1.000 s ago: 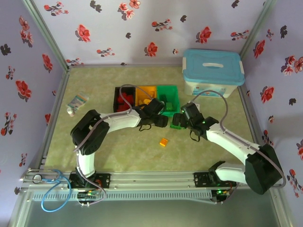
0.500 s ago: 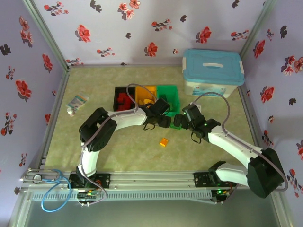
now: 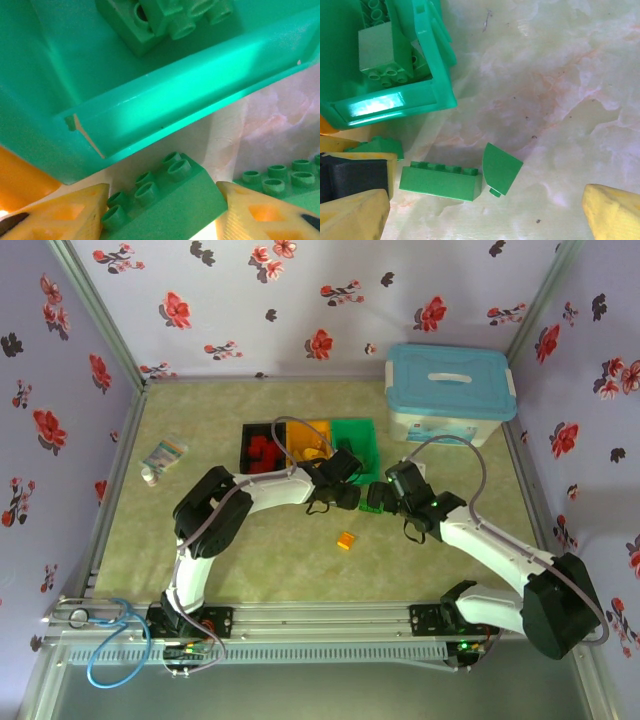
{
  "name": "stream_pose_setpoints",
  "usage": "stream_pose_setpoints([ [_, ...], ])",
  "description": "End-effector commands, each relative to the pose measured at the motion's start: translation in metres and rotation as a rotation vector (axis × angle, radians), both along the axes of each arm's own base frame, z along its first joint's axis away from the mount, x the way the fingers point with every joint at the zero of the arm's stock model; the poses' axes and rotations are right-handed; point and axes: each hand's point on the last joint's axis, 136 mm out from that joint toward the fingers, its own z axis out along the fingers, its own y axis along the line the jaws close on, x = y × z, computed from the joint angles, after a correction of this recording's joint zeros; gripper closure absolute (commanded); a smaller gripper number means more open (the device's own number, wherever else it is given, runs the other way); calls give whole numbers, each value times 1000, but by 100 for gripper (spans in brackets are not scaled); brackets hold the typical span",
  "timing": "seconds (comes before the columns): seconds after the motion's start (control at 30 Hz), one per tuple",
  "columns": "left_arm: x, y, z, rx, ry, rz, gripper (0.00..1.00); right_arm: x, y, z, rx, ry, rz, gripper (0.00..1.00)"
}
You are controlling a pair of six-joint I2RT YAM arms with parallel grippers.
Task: Sort the legos into containers by color
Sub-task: Pick up the lego from the center of the table.
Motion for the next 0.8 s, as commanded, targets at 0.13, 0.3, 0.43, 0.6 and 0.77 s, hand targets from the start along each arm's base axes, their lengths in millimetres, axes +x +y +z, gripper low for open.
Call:
stream_pose_setpoints([
  [0.13,-12,-3,1,45,-4,-54,61,2,-5,0,3,-13,-33,1],
  [0.3,-18,-2,7,44,-13,-66,65,1,-5,1,0,-15,-31,1],
  [0.43,-20,-1,15,42,-23,-70,66,1,-6,0,-2,-14,-33,1],
  [0.6,-17,0,41,22,-73,-73,66,1,-9,3,-6,-22,-42,1],
  [0.77,-6,-1,78,-9,-164,-74,66,-1,-14,6,-10,-32,-61,1],
])
